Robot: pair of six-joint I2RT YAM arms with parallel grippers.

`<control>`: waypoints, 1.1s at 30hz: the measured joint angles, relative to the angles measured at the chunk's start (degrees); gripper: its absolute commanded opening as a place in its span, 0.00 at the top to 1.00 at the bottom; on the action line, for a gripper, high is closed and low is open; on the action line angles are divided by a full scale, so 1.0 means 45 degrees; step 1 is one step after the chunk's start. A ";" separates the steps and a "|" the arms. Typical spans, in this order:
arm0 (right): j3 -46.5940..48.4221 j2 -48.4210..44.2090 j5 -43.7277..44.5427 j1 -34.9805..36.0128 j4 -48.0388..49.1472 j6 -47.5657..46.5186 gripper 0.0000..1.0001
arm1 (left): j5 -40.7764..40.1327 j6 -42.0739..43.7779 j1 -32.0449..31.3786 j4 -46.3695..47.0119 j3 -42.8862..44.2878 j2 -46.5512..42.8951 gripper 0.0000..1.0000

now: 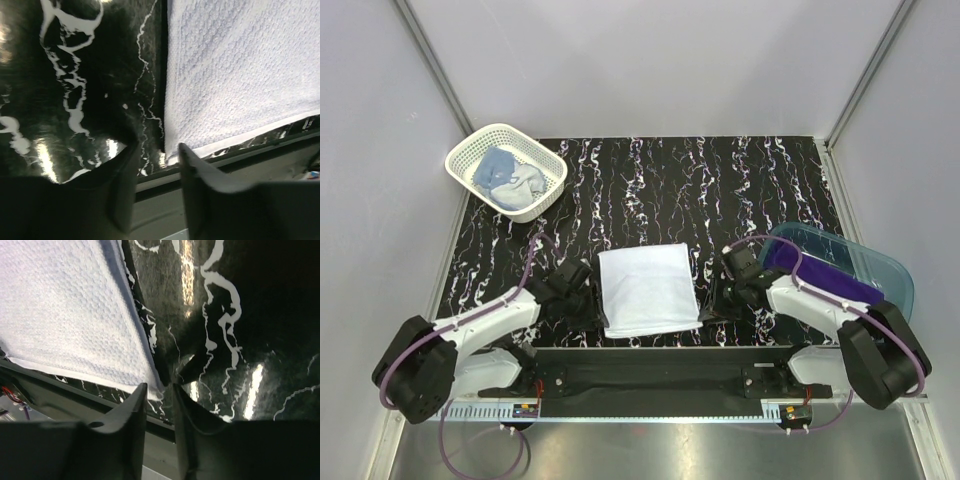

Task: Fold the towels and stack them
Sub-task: Fold the towel

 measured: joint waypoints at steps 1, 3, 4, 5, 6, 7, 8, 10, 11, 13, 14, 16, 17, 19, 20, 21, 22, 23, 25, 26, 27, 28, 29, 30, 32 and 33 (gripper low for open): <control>0.0034 -0.0180 0.0029 0.0000 -0.0194 0.0005 0.62 | -0.0175 0.0112 0.0005 -0.0272 0.0146 -0.0087 0.47; 0.0262 -0.0529 0.0238 0.0005 -0.0767 -0.0029 0.55 | -0.0520 0.0282 0.0005 -0.1078 0.0641 -0.0165 0.44; 0.0525 -0.0617 0.0335 0.0000 -0.1132 -0.0092 0.55 | -0.0724 0.0432 0.0015 -0.1491 0.1035 -0.0160 0.43; 0.0869 -0.0636 0.0413 0.0000 -0.1379 -0.0160 0.56 | -0.0865 0.0597 0.0068 -0.1821 0.1501 -0.0112 0.43; 0.1282 -0.0622 0.0529 0.0005 -0.1593 -0.0340 0.58 | -0.0996 0.0879 0.0136 -0.2035 0.2069 -0.0029 0.43; 0.1792 -0.0539 0.0617 0.0005 -0.1773 -0.0568 0.62 | -0.1098 0.1229 0.0243 -0.2205 0.2735 0.0146 0.48; 0.2259 -0.0418 0.0665 0.0000 -0.1870 -0.0777 0.63 | -0.1200 0.1574 0.0393 -0.2385 0.3512 0.0457 0.51; 0.3643 0.0223 0.0704 0.0005 -0.1831 -0.1423 0.69 | -0.1438 0.2409 0.0719 -0.2307 0.4930 0.1277 0.54; 0.4347 0.0680 0.0714 0.0000 -0.1681 -0.1724 0.70 | -0.1472 0.2851 0.0899 -0.2142 0.5581 0.1763 0.54; 0.5625 0.1787 0.0612 0.0000 -0.1394 -0.2278 0.73 | -0.1389 0.3585 0.1311 -0.1744 0.6572 0.2725 0.54; 0.6139 0.2302 0.0568 0.0000 -0.1292 -0.2487 0.73 | -0.1307 0.3857 0.1501 -0.1554 0.6863 0.3177 0.55; 0.7295 0.3672 0.0505 0.0000 -0.0996 -0.3031 0.75 | -0.1103 0.4279 0.1933 -0.1399 0.7412 0.4328 0.56; 0.7771 0.4313 0.0500 -0.0005 -0.0903 -0.3279 0.75 | -0.1030 0.4459 0.2118 -0.1282 0.7577 0.4954 0.56; 0.8529 0.5537 0.0491 -0.0049 -0.0797 -0.3793 0.76 | -0.0952 0.4736 0.2472 -0.1224 0.7781 0.6110 0.56; 0.8835 0.6081 0.0461 -0.0073 -0.0792 -0.4031 0.76 | -0.0928 0.4813 0.2603 -0.1205 0.7800 0.6528 0.56; 0.9112 0.6630 0.0403 -0.0131 -0.0801 -0.4269 0.76 | -0.0884 0.4911 0.2793 -0.1258 0.7849 0.7101 0.57; 0.9340 0.7150 0.0364 -0.0204 -0.0787 -0.4478 0.76 | -0.0865 0.4969 0.2900 -0.1311 0.7912 0.7465 0.57; 0.9539 0.7611 0.0311 -0.0306 -0.0797 -0.4653 0.76 | -0.0840 0.5022 0.3036 -0.1326 0.8009 0.7859 0.57; 0.9792 0.8344 0.0296 -0.0563 -0.0787 -0.4891 0.76 | -0.0704 0.5076 0.3259 -0.1651 0.8490 0.8476 0.57; 0.9840 0.8655 0.0291 -0.0743 -0.0758 -0.4969 0.76 | -0.0758 0.5129 0.3347 -0.1627 0.8840 0.8694 0.57; 0.9840 0.8888 0.0267 -0.0923 -0.0709 -0.5008 0.76 | -0.0826 0.5178 0.3395 -0.1574 0.9156 0.8918 0.57; 0.9865 0.8971 0.0019 -0.1103 -0.0675 -0.4998 0.76 | -0.0865 0.5217 0.3434 -0.1608 0.9505 0.9185 0.57; 0.9870 0.8976 0.0039 -0.1229 -0.0607 -0.5037 0.76 | -0.0937 0.5270 0.3444 -0.1622 0.9870 0.9471 0.57; 0.9874 0.8976 0.0034 -0.1336 -0.0515 -0.5085 0.76 | -0.0967 0.5304 0.3449 -0.1617 1.0137 0.9704 0.57; 0.9879 0.8981 0.0044 -0.1462 -0.0418 -0.5178 0.76 | -0.1015 0.5387 0.3449 -0.1681 1.0656 1.0069 0.57; 0.9884 0.8981 0.0044 -0.1472 -0.0423 -0.5226 0.76 | -0.1044 0.5445 0.3449 -0.1695 1.0831 1.0180 0.57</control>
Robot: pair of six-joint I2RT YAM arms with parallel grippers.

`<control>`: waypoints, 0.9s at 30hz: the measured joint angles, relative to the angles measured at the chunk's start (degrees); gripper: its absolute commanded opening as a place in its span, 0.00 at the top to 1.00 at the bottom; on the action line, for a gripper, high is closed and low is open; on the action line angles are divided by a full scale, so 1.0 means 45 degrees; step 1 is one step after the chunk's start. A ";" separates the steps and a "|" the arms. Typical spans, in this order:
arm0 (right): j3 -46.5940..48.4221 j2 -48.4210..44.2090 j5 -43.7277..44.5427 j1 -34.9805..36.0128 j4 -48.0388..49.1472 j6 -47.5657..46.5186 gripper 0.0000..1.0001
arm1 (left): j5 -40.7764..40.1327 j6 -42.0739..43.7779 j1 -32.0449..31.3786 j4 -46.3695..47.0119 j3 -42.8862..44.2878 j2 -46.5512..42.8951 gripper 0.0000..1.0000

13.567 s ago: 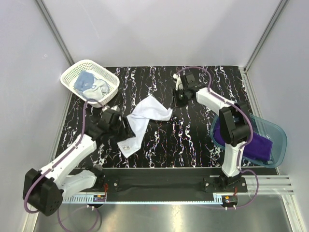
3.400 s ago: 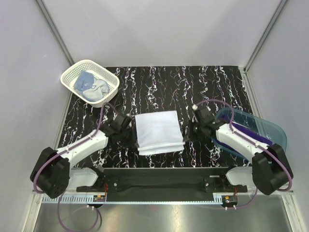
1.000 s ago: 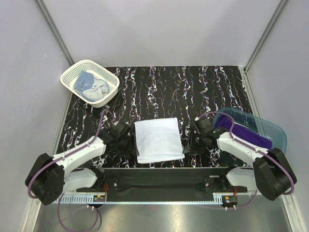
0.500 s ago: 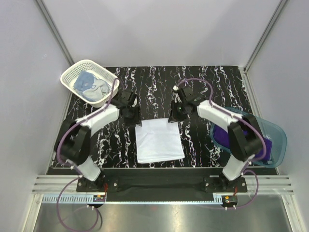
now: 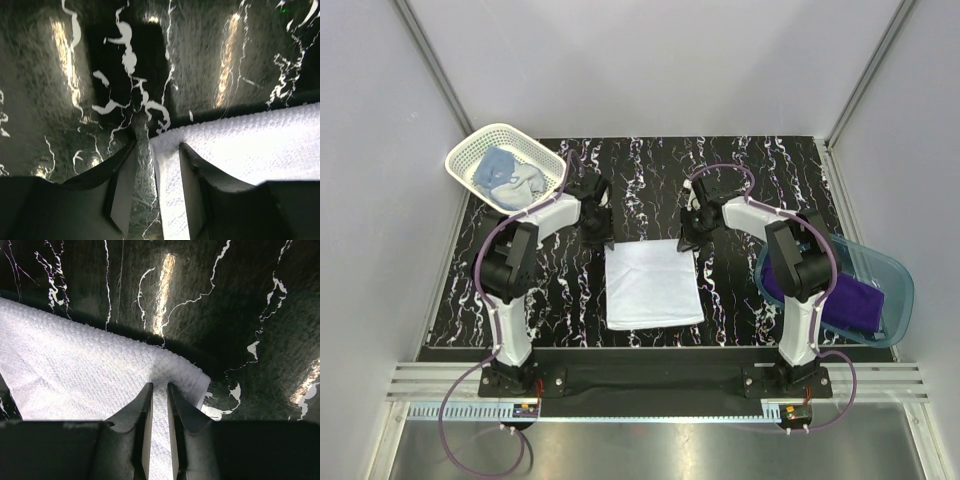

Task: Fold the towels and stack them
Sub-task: Fold the towel

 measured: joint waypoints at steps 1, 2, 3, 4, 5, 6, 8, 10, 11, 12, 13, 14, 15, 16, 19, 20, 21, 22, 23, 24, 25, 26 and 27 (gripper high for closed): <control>0.0019 0.0005 0.0000 0.0000 -0.0010 -0.0068 0.76 | -0.0049 0.0058 0.0000 -0.0063 0.0141 0.0097 0.57; 0.0049 0.0005 0.0005 0.0000 -0.0039 -0.0131 0.76 | -0.0097 0.0107 0.0000 -0.0209 0.0301 0.0185 0.57; 0.0107 0.0010 0.0015 -0.0005 -0.0107 -0.0189 0.75 | -0.0175 0.0175 -0.0005 -0.0432 0.0510 0.0296 0.57; 0.0199 0.0010 0.0019 -0.0019 -0.0214 -0.0238 0.73 | -0.0262 0.0282 -0.0005 -0.0641 0.0772 0.0413 0.57; 0.0277 0.0010 0.0015 -0.0029 -0.0287 -0.0291 0.71 | -0.0325 0.0413 0.0000 -0.0763 0.0967 0.0486 0.56; 0.0418 0.0010 -0.0024 -0.0053 -0.0442 -0.0393 0.68 | -0.0384 0.0602 0.0010 -0.0942 0.1234 0.0559 0.55; 0.0801 0.0010 -0.0253 -0.0151 -0.0840 -0.0627 0.61 | -0.0427 0.1161 0.0039 -0.1166 0.1690 0.0593 0.52; 0.1350 0.0010 -0.0578 -0.0287 -0.1370 -0.1141 0.59 | -0.0418 0.1817 0.0049 -0.1229 0.2001 0.0588 0.48; 0.1666 0.0010 -0.0787 -0.0369 -0.1632 -0.1433 0.58 | -0.0393 0.2161 0.0049 -0.1219 0.2098 0.0588 0.46; 0.1948 0.0010 -0.0976 -0.0457 -0.1821 -0.1768 0.58 | -0.0350 0.2487 0.0053 -0.1229 0.2132 0.0588 0.45; 0.2191 0.0010 -0.1205 -0.0559 -0.1957 -0.2132 0.57 | -0.0287 0.2778 0.0058 -0.1268 0.2137 0.0588 0.45; 0.2419 0.0010 -0.1447 -0.0656 -0.2152 -0.2540 0.55 | -0.0107 0.3123 0.0126 -0.1345 0.2137 0.0588 0.45; 0.2589 0.0044 -0.1617 -0.0743 -0.2307 -0.2841 0.54 | 0.0160 0.3405 0.0160 -0.1413 0.2137 0.0588 0.45; 0.2817 0.0117 -0.1889 -0.0860 -0.2526 -0.3225 0.53 | 0.0398 0.3604 0.0204 -0.1438 0.2137 0.0588 0.45; 0.3580 0.0695 -0.2662 -0.1229 -0.3240 -0.4352 0.52 | 0.1379 0.4391 0.0437 -0.1477 0.2137 0.0646 0.45; 0.3803 0.0971 -0.2885 -0.1331 -0.3502 -0.4755 0.51 | 0.1676 0.4629 0.0500 -0.1525 0.2161 0.0714 0.45; 0.4002 0.1239 -0.3021 -0.1399 -0.3774 -0.5115 0.50 | 0.1967 0.4857 0.0534 -0.1574 0.2200 0.0826 0.46; 0.4187 0.1520 -0.3215 -0.1486 -0.4061 -0.5493 0.50 | 0.2200 0.5066 0.0588 -0.1637 0.2259 0.0967 0.46; 0.4342 0.1783 -0.3332 -0.1554 -0.4352 -0.5853 0.50 | 0.2414 0.5260 0.0627 -0.1729 0.2370 0.1151 0.47; 0.4512 0.2055 -0.3497 -0.1603 -0.4697 -0.6217 0.48 | 0.2584 0.5440 0.0646 -0.1817 0.2497 0.1345 0.47; 0.4731 0.2317 -0.3609 -0.1651 -0.5071 -0.6572 0.47 | 0.2710 0.5557 0.0656 -0.1855 0.2579 0.1501 0.48; 0.4959 0.2565 -0.3774 -0.1700 -0.5382 -0.6912 0.46 | 0.2846 0.5756 0.0690 -0.1919 0.2676 0.1681 0.49; 0.5207 0.2812 -0.3881 -0.1734 -0.5697 -0.7227 0.45 | 0.2929 0.5858 0.0709 -0.1962 0.2720 0.1778 0.49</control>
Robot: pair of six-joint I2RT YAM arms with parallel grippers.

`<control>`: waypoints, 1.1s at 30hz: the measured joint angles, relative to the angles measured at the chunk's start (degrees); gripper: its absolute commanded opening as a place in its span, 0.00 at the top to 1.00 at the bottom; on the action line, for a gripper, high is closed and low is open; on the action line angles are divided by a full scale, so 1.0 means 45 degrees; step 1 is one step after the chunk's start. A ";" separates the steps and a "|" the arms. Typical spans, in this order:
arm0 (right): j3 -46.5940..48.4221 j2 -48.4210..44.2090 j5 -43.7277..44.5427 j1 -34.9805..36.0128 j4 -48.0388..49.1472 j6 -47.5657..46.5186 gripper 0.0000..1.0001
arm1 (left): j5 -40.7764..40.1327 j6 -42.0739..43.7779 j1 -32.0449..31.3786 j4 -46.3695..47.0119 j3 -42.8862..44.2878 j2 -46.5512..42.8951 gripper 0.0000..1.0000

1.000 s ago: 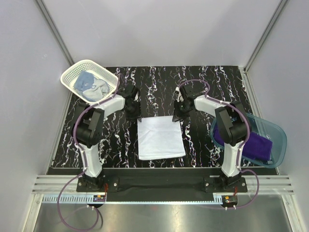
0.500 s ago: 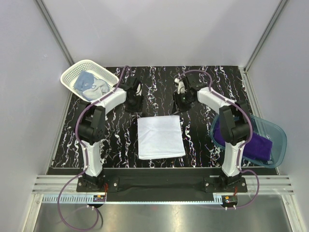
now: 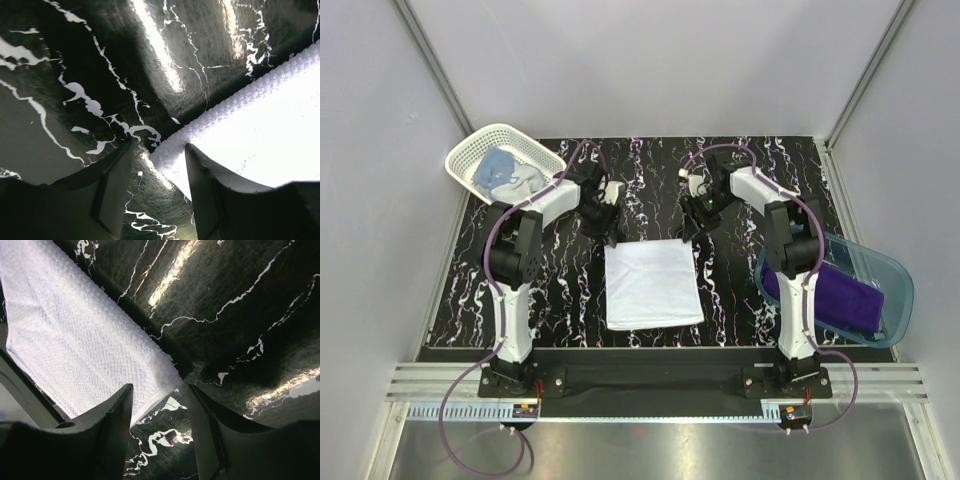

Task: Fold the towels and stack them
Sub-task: Fold the towel

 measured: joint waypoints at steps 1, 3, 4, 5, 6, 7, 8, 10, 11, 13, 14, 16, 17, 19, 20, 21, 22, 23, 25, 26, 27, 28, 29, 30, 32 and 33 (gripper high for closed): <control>0.0180 0.0165 -0.0097 -0.0024 -0.0180 -0.0214 0.44 | 0.0121 0.0146 0.0019 -0.0097 0.0092 0.0083 0.51; 0.0709 0.0573 -0.0398 -0.0107 -0.0714 -0.0758 0.44 | 0.0316 0.0389 0.0068 -0.0160 0.0223 0.0146 0.53; 0.0947 0.0733 -0.0583 -0.0141 -0.0894 -0.0991 0.44 | 0.0408 0.0525 0.0107 -0.0175 0.0272 0.0185 0.55; 0.1185 0.0903 -0.0738 -0.0175 -0.1078 -0.1209 0.44 | 0.0461 0.0597 0.0136 -0.0199 0.0301 0.0209 0.56; 0.1428 0.1049 -0.0903 -0.0189 -0.1234 -0.1394 0.44 | 0.0515 0.0714 0.0175 -0.0262 0.0340 0.0257 0.57; 0.1637 0.1180 -0.1015 -0.0189 -0.1365 -0.1530 0.46 | 0.0563 0.0831 0.0199 -0.0330 0.0398 0.0316 0.58; 0.1919 0.1365 -0.1117 -0.0204 -0.1530 -0.1705 0.47 | 0.0617 0.0923 0.0219 -0.0374 0.0447 0.0374 0.59; 0.2482 0.1787 -0.1331 -0.0238 -0.1846 -0.1977 0.50 | 0.0685 0.1093 0.0233 -0.0510 0.0578 0.0471 0.61; 0.2662 0.1977 -0.1350 -0.0238 -0.1943 -0.2084 0.50 | 0.0690 0.1141 0.0243 -0.0568 0.0636 0.0520 0.62; 0.2817 0.2278 -0.1409 -0.0238 -0.2123 -0.2297 0.52 | 0.0699 0.1239 0.0243 -0.0651 0.0738 0.0593 0.63; 0.2851 0.2404 -0.1583 -0.0243 -0.2288 -0.2365 0.54 | 0.0704 0.1273 0.0243 -0.0675 0.0767 0.0612 0.64; 0.2856 0.2453 -0.1710 -0.0262 -0.2458 -0.2463 0.57 | 0.0709 0.1336 0.0243 -0.0719 0.0821 0.0661 0.71; 0.2856 0.2463 -0.1715 -0.0272 -0.2497 -0.2535 0.63 | 0.0709 0.1389 0.0243 -0.0733 0.0855 0.0699 0.73; 0.2861 0.2545 -0.1734 -0.0306 -0.2584 -0.2662 0.77 | 0.0709 0.1472 0.0243 -0.0840 0.1010 0.0821 0.84; 0.2861 0.2618 -0.1749 -0.0345 -0.2603 -0.2691 0.82 | 0.0709 0.1501 0.0243 -0.0884 0.1078 0.0879 0.87; 0.2861 0.2676 -0.1753 -0.0369 -0.2613 -0.2701 0.90 | 0.0719 0.1545 0.0243 -0.0908 0.1151 0.0957 0.91; 0.2861 0.2735 -0.1807 -0.0413 -0.2642 -0.2701 0.93 | 0.0753 0.1579 0.0243 -0.0967 0.1253 0.1039 0.99; 0.2861 0.2778 -0.1865 -0.0466 -0.2642 -0.2671 0.94 | 0.0772 0.1603 0.0248 -0.1010 0.1345 0.1117 1.00; 0.2861 0.2798 -0.1904 -0.0549 -0.2647 -0.2671 1.00 | 0.0913 0.1656 0.0253 -0.1151 0.1613 0.1273 1.00; 0.2861 0.2798 -0.1899 -0.0588 -0.2637 -0.2676 1.00 | 0.0967 0.1676 0.0253 -0.1229 0.1758 0.1370 1.00; 0.2861 0.2798 -0.1894 -0.0636 -0.2637 -0.2671 1.00 | 0.1010 0.1676 0.0253 -0.1292 0.1880 0.1447 1.00; 0.2861 0.2812 -0.1894 -0.0670 -0.2642 -0.2667 1.00 | 0.1059 0.1676 0.0253 -0.1355 0.2021 0.1535 1.00; 0.2866 0.2817 -0.1904 -0.0699 -0.2647 -0.2647 0.98 | 0.1103 0.1676 0.0253 -0.1404 0.2161 0.1617 1.00; 0.2885 0.2827 -0.1894 -0.0729 -0.2662 -0.2642 0.94 | 0.1127 0.1676 0.0253 -0.1457 0.2327 0.1715 1.00; 0.3050 0.2909 -0.1875 -0.0748 -0.2710 -0.2565 0.78 | 0.1132 0.1671 0.0253 -0.1574 0.2769 0.1972 1.00; 0.3196 0.2977 -0.1914 -0.0753 -0.2764 -0.2545 0.73 | 0.1122 0.1681 0.0253 -0.1617 0.3002 0.2093 1.00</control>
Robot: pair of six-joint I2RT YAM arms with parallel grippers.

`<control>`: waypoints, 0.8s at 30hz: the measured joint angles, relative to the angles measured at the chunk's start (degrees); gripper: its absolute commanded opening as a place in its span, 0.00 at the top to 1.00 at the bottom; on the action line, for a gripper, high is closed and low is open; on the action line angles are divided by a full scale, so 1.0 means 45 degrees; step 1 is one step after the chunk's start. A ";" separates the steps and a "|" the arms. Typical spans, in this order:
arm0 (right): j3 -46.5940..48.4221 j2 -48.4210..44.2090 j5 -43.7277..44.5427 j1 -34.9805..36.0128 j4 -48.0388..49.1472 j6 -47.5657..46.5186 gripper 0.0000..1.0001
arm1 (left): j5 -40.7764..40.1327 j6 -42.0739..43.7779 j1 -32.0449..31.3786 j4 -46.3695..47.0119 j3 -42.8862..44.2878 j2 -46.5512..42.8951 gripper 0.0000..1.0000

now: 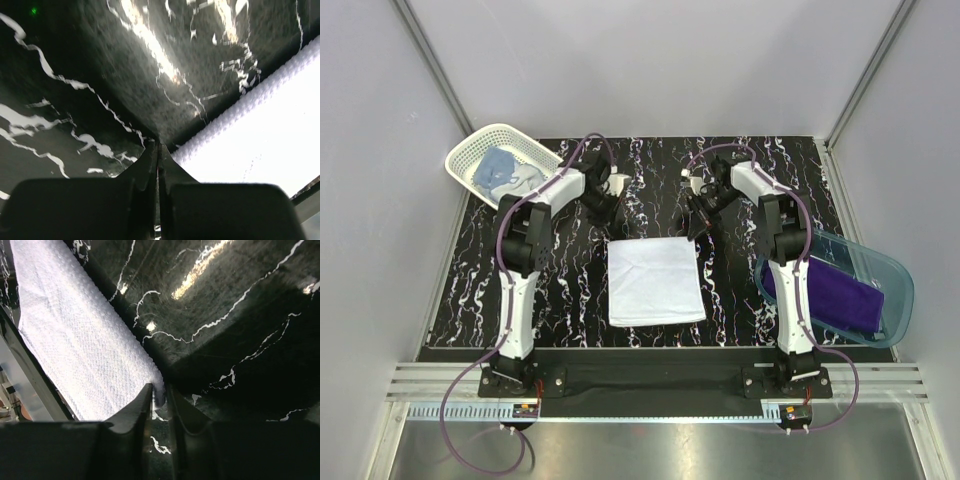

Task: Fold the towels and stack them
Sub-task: Fold the towel

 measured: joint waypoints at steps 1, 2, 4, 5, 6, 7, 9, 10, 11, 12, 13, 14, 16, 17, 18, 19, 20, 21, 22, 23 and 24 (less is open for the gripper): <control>0.0117 0.0029 -0.0039 -0.0010 -0.0034 0.0034 0.68 | -0.0024 0.0010 0.0000 -0.0005 0.0185 0.0102 1.00; 0.0185 0.0034 -0.0053 -0.0010 -0.0053 0.0049 0.65 | -0.0049 0.0044 0.0000 0.0000 0.0393 0.0194 1.00; 0.0311 0.0034 -0.0039 -0.0015 -0.0092 0.0058 0.64 | -0.0131 0.0151 0.0015 -0.0097 0.0724 0.0272 0.84; 0.0335 0.0034 -0.0034 -0.0019 -0.0102 0.0049 0.63 | -0.0160 0.0228 0.0034 -0.0155 0.0831 0.0272 0.80; 0.0335 0.0034 -0.0039 -0.0029 -0.0112 0.0044 0.63 | -0.0185 0.0257 0.0063 -0.0238 0.0957 0.0267 0.77; 0.0335 0.0034 -0.0044 -0.0034 -0.0117 0.0049 0.63 | -0.0175 0.0311 0.0112 -0.0238 0.1005 0.0228 0.68; 0.0335 0.0034 -0.0039 -0.0073 -0.0126 0.0053 0.63 | -0.0146 0.0418 0.0238 -0.0257 0.0874 0.0087 0.60; 0.0340 0.0034 -0.0034 -0.0092 -0.0141 0.0053 0.63 | -0.0126 0.0525 0.0306 -0.0253 0.0651 -0.0058 0.54; 0.0350 0.0034 -0.0024 -0.0117 -0.0160 0.0058 0.64 | -0.0097 0.0622 0.0350 -0.0262 0.0350 -0.0277 0.53; 0.0364 0.0034 0.0015 -0.0131 -0.0165 0.0092 0.64 | -0.0063 0.0661 0.0393 -0.0369 0.0083 -0.0476 0.53; 0.0389 0.0034 0.0058 -0.0146 -0.0170 0.0112 0.64 | -0.0019 0.0714 0.0447 -0.0457 -0.0102 -0.0651 0.50; 0.0427 0.0039 0.0087 -0.0165 -0.0175 0.0117 0.64 | 0.0005 0.0767 0.0481 -0.0520 -0.0214 -0.0777 0.50; 0.0466 0.0039 0.0175 -0.0194 -0.0170 0.0131 0.64 | 0.0073 0.0826 0.0500 -0.0597 -0.0316 -0.0899 0.49; 0.0471 0.0039 0.0194 -0.0209 -0.0170 0.0136 0.64 | 0.0097 0.0850 0.0495 -0.0607 -0.0359 -0.0918 0.49; 0.0471 0.0039 0.0194 -0.0219 -0.0165 0.0141 0.64 | 0.0165 0.0865 0.0495 -0.0583 -0.0457 -0.0933 0.50; 0.0471 0.0039 0.0199 -0.0223 -0.0165 0.0146 0.64 | 0.0253 0.0869 0.0495 -0.0602 -0.0549 -0.0933 0.50; 0.0471 0.0039 0.0209 -0.0223 -0.0160 0.0151 0.65 | 0.0325 0.0879 0.0495 -0.0607 -0.0661 -0.0933 0.51; 0.0471 0.0039 0.0209 -0.0223 -0.0155 0.0155 0.64 | 0.0393 0.0884 0.0476 -0.0631 -0.0767 -0.0928 0.52; 0.0471 0.0039 0.0209 -0.0223 -0.0155 0.0170 0.64 | 0.0452 0.0894 0.0452 -0.0656 -0.0855 -0.0928 0.52; 0.0471 0.0039 0.0209 -0.0228 -0.0155 0.0185 0.65 | 0.0491 0.0899 0.0418 -0.0695 -0.0894 -0.0913 0.53; 0.0471 0.0039 0.0214 -0.0228 -0.0155 0.0189 0.64 | 0.0510 0.0903 0.0379 -0.0709 -0.0894 -0.0889 0.53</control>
